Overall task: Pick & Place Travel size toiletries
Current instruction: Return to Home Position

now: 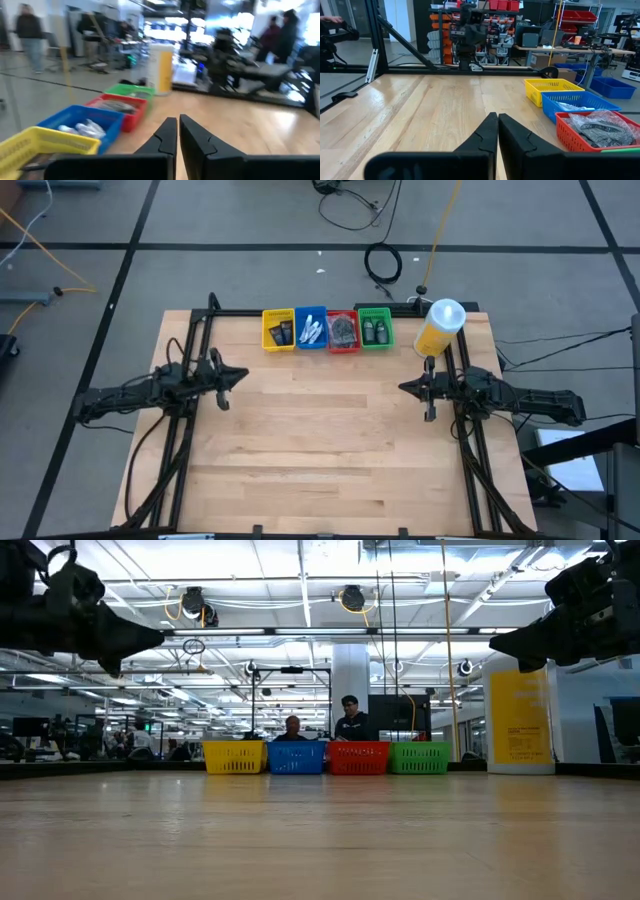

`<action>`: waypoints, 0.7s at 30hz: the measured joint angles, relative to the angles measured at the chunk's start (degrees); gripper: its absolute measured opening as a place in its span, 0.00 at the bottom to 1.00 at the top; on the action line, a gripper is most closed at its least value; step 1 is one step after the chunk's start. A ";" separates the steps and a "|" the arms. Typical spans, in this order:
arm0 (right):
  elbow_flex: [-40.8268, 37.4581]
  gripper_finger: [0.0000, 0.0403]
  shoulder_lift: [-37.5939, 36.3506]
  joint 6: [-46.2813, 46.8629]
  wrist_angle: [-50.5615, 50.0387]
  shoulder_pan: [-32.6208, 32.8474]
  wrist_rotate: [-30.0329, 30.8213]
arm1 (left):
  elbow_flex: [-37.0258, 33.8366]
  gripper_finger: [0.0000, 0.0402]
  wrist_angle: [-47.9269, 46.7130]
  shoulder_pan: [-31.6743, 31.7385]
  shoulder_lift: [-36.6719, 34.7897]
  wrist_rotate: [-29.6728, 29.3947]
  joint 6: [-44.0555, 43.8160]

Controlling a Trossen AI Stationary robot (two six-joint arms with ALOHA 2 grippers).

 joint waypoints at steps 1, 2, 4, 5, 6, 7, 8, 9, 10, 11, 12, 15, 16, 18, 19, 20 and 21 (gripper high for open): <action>0.00 0.02 0.00 -0.02 0.00 0.00 0.00 | 0.01 0.03 -0.81 -0.48 -0.03 1.03 0.50; 0.00 0.02 -0.01 -0.01 0.00 0.00 0.00 | 0.05 0.03 -1.42 -0.81 0.01 2.43 0.79; 0.00 0.02 -0.02 0.00 0.00 0.00 0.00 | 0.12 0.01 -2.46 -1.05 -0.06 4.79 1.34; 0.00 0.02 -0.01 0.00 0.01 0.00 0.00 | 0.19 0.01 -2.80 -1.07 -0.03 5.64 1.86; 0.00 0.02 0.00 0.00 0.00 0.00 0.00 | 0.21 0.00 -2.94 -1.09 -0.01 5.86 2.74; 0.00 0.02 -0.02 0.00 0.02 0.00 0.00 | 0.21 0.01 -3.00 -1.11 -0.04 5.83 3.53; 0.00 0.02 -0.02 0.00 0.02 0.00 0.00 | 0.21 0.01 -3.04 -1.11 -0.06 5.82 4.24; 0.00 0.02 0.00 0.00 0.02 0.00 0.00 | 0.21 0.02 -3.06 -1.11 -0.06 5.83 4.74; 0.00 0.02 -0.01 -0.02 0.02 0.00 0.00 | 0.21 0.03 -3.07 -1.13 -0.09 5.82 5.11; 0.00 0.02 -0.02 0.00 0.02 0.00 0.00 | 0.21 0.04 -3.09 -1.17 -0.39 5.82 5.58; 0.00 0.02 0.00 -0.02 0.02 0.00 0.00 | 0.21 0.05 -3.09 -1.31 -0.98 5.77 6.27; 0.00 0.02 -0.02 -0.02 0.04 0.00 -0.02 | 0.08 0.06 -1.84 -1.42 -1.00 5.63 6.58; 0.00 0.02 0.00 0.00 0.04 0.00 0.02 | -0.03 0.06 -1.12 -1.42 -0.93 5.58 6.08; 0.00 0.02 -0.02 0.00 0.06 0.00 -0.01 | 0.06 0.06 0.41 -1.42 -0.33 5.59 5.75; 0.00 0.02 -0.02 0.00 0.18 0.02 0.00 | 0.04 0.05 0.23 -1.42 -0.32 5.58 5.74; 0.00 0.02 -0.02 0.00 0.27 0.00 0.00 | 0.00 0.04 0.16 -1.42 -0.30 5.60 5.79; 0.00 0.02 -0.02 0.00 0.28 0.02 0.00 | -0.01 0.04 0.22 -1.42 -0.30 5.60 5.94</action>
